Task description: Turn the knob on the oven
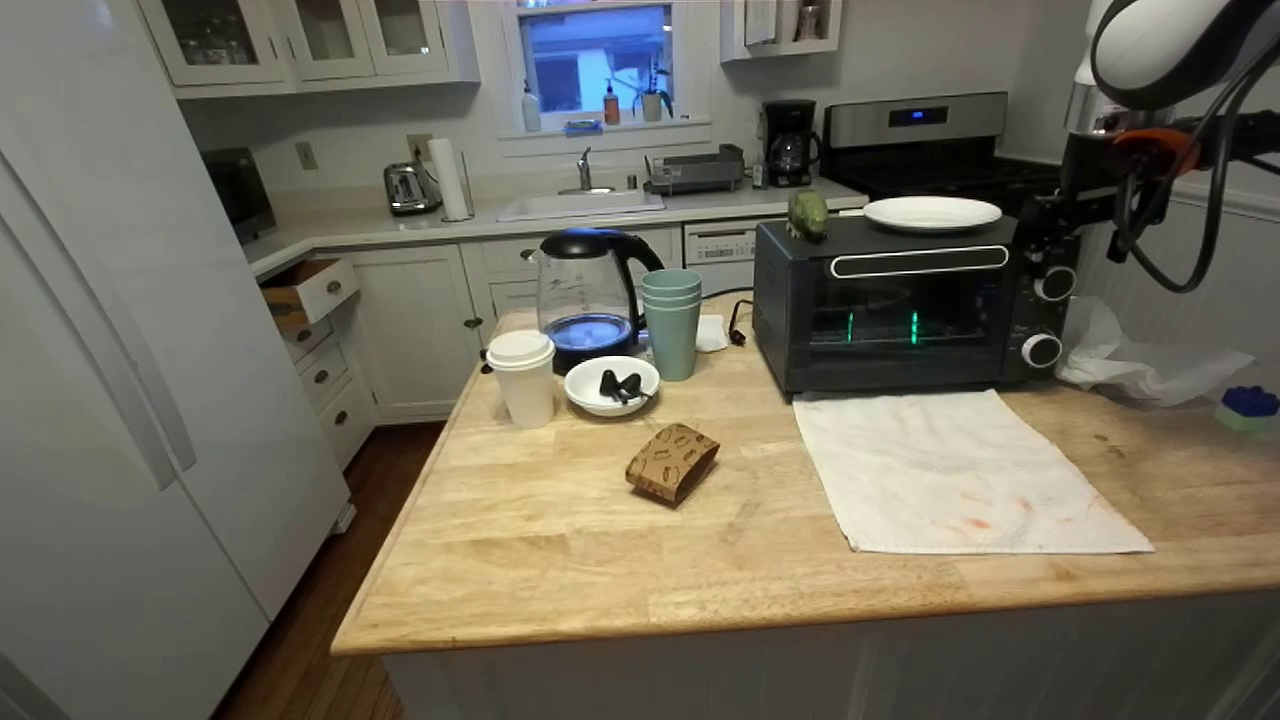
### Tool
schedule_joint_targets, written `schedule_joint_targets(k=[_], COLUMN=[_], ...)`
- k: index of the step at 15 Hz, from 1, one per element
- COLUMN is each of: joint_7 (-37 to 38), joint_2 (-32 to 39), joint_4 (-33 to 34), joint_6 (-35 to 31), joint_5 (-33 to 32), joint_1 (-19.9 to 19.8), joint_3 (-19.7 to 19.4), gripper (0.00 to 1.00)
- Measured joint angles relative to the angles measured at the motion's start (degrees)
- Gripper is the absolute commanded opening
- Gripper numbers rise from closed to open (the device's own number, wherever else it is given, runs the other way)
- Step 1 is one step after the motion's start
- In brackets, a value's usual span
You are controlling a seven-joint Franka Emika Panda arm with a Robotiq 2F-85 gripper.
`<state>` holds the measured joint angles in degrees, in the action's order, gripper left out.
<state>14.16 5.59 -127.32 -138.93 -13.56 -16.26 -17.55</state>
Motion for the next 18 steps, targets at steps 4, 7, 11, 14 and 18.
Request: schedule_joint_targets(k=[4,7,11,14,18], joint_7=[0.76,0.96,0.99,0.99,0.99], joint_2=[-0.02,-0.05,-0.09,-0.14,-0.40], joint_4=[0.06,0.06,0.06,0.08,0.09], joint_6=[0.23,0.27,0.27,0.26,0.27], joint_5=[-0.05,-0.07,-0.09,-0.09,-0.09], joint_1=[0.01,0.02,0.03,0.03,0.03], joint_3=[-0.02,-0.05,-0.14,-0.25,-0.46], gripper=[1.00,1.00,1.00,1.00,1.00])
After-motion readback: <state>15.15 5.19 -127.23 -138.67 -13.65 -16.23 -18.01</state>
